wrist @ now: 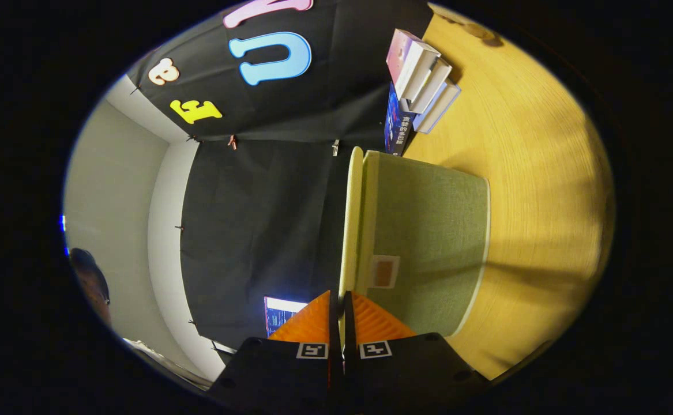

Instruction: Open the storage box then place both shoes into the box .Put the left shoe in first, then the right shoe, with the right side of both shoes facing outward in a uniform manner.

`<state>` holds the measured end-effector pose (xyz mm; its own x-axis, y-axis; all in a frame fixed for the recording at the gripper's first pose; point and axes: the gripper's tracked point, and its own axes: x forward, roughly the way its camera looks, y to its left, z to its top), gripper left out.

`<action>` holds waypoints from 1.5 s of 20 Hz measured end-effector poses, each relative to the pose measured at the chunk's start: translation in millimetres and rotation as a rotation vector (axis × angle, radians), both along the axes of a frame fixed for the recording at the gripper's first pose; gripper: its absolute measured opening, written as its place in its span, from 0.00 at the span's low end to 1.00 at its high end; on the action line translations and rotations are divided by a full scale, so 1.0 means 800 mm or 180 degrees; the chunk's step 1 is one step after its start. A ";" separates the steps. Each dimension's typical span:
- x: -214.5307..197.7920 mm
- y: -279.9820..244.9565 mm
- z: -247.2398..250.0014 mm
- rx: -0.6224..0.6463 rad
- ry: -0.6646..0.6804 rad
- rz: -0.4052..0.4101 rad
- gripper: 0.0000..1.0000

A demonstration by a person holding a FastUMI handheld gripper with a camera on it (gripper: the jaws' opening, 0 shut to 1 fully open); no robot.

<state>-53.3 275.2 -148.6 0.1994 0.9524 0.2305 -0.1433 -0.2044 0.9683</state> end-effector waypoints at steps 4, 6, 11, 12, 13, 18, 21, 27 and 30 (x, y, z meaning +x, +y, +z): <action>-0.004 0.005 0.049 0.0003 -0.0167 -0.0121 0.05; -0.007 0.009 0.079 0.0033 -0.0250 -0.0180 0.05; -0.008 0.043 0.147 0.0006 -0.0495 -0.0292 0.06; -0.010 0.054 0.160 -0.0015 -0.0544 -0.0297 0.07; -0.010 0.064 0.171 -0.0033 -0.0572 -0.0294 0.07; -0.011 0.114 0.211 -0.0158 -0.0682 -0.0273 0.07; -0.009 0.145 0.229 -0.0209 -0.0721 -0.0266 0.08; -0.012 0.204 0.244 -0.0277 -0.0746 -0.0191 0.08; -0.012 0.229 0.248 -0.0298 -0.0747 -0.0180 0.08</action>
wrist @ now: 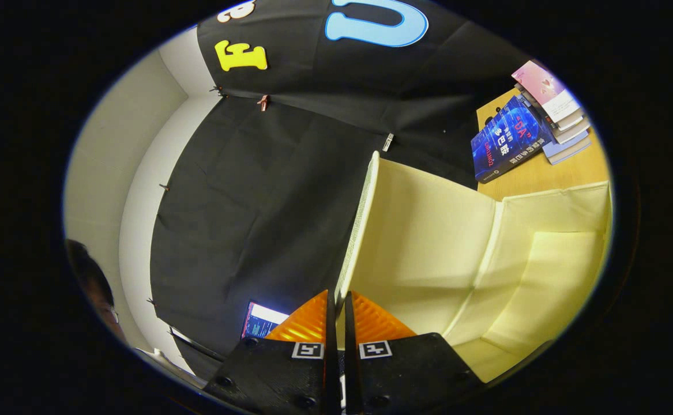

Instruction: Open the storage box then place both shoes into the box .Put the left shoe in first, then the right shoe, with the right side of both shoes facing outward in a uniform manner.

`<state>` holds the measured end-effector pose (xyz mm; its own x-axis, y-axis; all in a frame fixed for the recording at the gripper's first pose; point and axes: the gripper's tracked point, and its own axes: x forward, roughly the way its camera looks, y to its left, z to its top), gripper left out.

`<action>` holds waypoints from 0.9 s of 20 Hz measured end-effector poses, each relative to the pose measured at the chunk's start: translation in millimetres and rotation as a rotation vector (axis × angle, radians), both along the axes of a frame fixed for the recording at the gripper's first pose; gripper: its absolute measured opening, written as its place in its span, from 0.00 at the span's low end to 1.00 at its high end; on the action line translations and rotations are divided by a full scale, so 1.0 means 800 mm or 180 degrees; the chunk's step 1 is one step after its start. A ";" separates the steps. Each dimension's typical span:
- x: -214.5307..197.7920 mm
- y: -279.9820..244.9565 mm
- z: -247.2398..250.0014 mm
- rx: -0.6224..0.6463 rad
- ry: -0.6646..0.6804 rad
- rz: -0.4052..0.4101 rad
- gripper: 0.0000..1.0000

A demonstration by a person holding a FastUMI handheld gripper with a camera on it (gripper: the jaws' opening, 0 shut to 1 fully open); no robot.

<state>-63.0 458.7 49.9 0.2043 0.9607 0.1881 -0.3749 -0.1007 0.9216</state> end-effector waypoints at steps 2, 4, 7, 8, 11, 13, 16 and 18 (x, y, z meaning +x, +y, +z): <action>0.000 0.010 0.001 -0.0006 -0.0007 -0.0005 0.09; 0.001 0.016 -0.002 -0.0033 -0.0004 -0.0022 0.09; 0.000 0.018 -0.009 -0.0096 0.0003 -0.0045 0.37; 0.004 0.019 -0.013 -0.0125 -0.0005 -0.0083 0.47; 0.011 0.015 -0.018 -0.0195 -0.0028 -0.0197 0.76; 0.014 0.011 -0.022 -0.0228 -0.0033 -0.0243 0.96; 0.010 0.001 -0.022 -0.0233 -0.0037 -0.0262 0.96; 0.008 -0.010 -0.026 -0.0261 -0.0055 -0.0286 0.96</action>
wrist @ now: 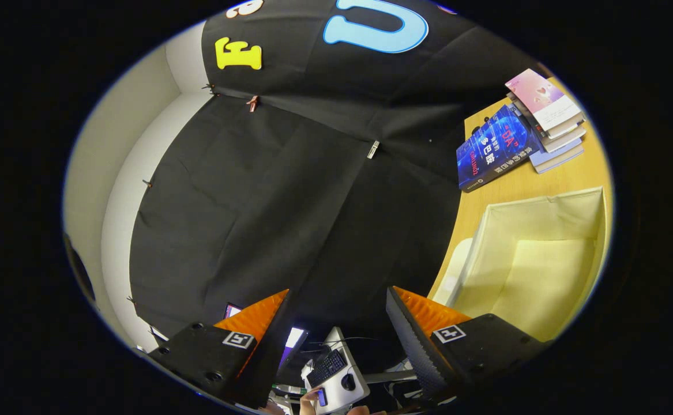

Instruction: Open the storage box then place both shoes into the box .Put the left shoe in first, then the right shoe, with the right side of both shoes facing outward in a uniform manner.

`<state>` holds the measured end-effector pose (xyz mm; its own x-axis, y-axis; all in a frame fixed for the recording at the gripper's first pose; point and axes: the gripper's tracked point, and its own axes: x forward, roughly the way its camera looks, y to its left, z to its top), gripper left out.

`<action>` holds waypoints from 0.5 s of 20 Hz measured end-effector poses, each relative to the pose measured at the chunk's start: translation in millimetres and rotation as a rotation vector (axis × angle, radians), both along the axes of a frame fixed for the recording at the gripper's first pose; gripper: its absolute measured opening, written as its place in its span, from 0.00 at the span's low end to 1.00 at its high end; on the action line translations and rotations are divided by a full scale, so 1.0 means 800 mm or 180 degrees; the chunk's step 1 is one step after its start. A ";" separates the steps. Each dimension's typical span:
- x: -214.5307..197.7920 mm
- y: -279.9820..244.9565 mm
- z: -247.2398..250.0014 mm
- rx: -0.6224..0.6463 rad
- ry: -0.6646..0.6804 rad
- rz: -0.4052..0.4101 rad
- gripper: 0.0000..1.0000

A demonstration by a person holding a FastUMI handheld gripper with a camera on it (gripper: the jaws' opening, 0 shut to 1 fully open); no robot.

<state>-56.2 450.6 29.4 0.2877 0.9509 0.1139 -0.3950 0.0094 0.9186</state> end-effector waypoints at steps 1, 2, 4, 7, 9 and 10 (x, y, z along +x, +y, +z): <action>-0.001 -0.007 0.000 -0.0015 -0.0009 -0.0020 0.96; -0.001 -0.016 -0.002 -0.0032 -0.0023 -0.0044 0.96; -0.002 -0.036 -0.005 -0.0079 -0.0069 -0.0117 0.96; -0.003 -0.073 -0.020 -0.0246 -0.0145 -0.0249 0.96; -0.006 -0.099 -0.035 -0.0417 -0.0199 -0.0334 0.96; -0.009 -0.112 -0.043 -0.0506 -0.0224 -0.0366 0.96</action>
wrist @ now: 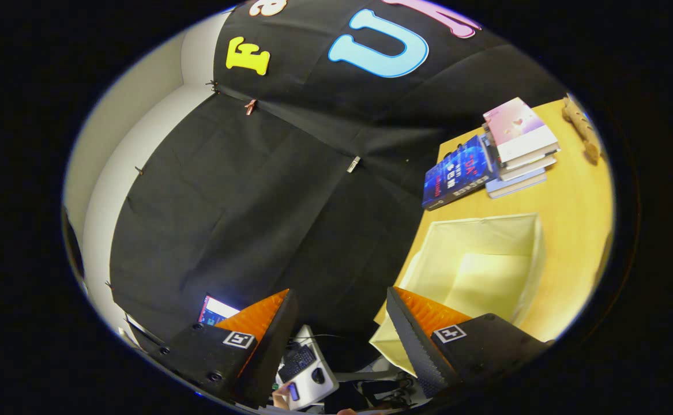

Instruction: Open the storage box then place both shoes into the box .Put the left shoe in first, then the right shoe, with the right side of both shoes facing outward in a uniform manner.

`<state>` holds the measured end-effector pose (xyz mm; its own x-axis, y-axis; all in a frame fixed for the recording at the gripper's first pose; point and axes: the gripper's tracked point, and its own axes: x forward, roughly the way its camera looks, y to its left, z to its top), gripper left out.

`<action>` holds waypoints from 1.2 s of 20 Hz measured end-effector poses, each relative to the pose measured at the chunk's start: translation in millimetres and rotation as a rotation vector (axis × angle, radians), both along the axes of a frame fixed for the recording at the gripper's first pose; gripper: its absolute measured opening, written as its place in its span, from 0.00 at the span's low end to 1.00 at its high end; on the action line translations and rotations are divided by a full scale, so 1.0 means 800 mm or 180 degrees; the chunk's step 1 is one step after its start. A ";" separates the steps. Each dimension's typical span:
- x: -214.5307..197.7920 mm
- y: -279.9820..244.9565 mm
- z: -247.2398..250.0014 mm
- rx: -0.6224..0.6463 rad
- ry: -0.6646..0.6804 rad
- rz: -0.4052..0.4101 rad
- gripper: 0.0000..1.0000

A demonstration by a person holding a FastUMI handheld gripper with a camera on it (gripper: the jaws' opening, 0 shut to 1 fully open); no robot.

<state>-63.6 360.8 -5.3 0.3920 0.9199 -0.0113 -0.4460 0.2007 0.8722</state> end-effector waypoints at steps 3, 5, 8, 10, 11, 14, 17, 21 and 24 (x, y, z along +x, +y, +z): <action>-0.018 -0.041 -0.035 -0.0365 -0.0054 -0.0039 0.96; -0.029 -0.072 -0.068 -0.0703 -0.0086 -0.0081 0.96; -0.049 -0.120 -0.123 -0.1190 -0.0021 -0.0123 0.96; -0.058 -0.152 -0.158 -0.1477 0.0062 -0.0181 0.96; -0.062 -0.167 -0.180 -0.1631 0.0094 -0.0213 0.96; -0.064 -0.221 -0.241 -0.2185 0.0196 -0.0352 0.97; -0.052 -0.262 -0.283 -0.2513 0.0291 -0.0534 0.96; -0.018 -0.291 -0.328 -0.2658 0.0378 -0.0713 0.93; 0.003 -0.307 -0.359 -0.2740 0.0427 -0.0725 0.91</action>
